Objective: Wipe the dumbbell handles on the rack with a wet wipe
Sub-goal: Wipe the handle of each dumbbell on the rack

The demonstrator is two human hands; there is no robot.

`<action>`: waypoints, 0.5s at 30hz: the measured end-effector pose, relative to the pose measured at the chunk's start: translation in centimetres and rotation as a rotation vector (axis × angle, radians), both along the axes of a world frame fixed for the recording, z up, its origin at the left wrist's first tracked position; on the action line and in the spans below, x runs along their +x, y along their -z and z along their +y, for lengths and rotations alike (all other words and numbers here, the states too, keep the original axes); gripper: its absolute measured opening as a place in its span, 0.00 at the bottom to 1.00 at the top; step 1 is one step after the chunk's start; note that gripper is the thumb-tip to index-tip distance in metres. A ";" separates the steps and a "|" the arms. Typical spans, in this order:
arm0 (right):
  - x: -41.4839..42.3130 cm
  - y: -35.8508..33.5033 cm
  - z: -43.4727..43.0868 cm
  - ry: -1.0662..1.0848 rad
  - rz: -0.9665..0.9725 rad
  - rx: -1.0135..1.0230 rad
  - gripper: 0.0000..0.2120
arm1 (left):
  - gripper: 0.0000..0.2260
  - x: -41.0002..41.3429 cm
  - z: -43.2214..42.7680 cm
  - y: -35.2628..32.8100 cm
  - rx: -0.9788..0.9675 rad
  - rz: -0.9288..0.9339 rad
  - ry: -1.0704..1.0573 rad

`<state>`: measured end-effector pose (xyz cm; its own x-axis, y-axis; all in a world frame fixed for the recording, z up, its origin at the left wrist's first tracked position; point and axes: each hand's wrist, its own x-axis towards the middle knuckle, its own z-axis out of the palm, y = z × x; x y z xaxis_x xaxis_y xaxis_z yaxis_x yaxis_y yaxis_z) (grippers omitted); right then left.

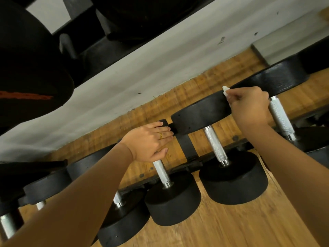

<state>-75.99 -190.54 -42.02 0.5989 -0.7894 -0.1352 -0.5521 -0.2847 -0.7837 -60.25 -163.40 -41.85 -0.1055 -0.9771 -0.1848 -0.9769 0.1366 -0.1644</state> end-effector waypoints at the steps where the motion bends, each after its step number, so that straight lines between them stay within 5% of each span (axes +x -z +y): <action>1: -0.3 0.3 0.3 0.006 0.008 -0.017 0.12 | 0.22 0.0 0.0 -0.1 -0.007 0.001 -0.006; 15: -1.1 1.7 0.3 -0.015 -0.050 -0.071 0.10 | 0.22 -2.2 2.5 1.7 -0.191 -0.098 -0.192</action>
<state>-77.07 -190.21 -43.76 0.6152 -0.7868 -0.0486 -0.5079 -0.3485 -0.7878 -62.42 -160.94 -43.53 0.0939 -0.9956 0.0048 -0.9601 -0.0919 -0.2641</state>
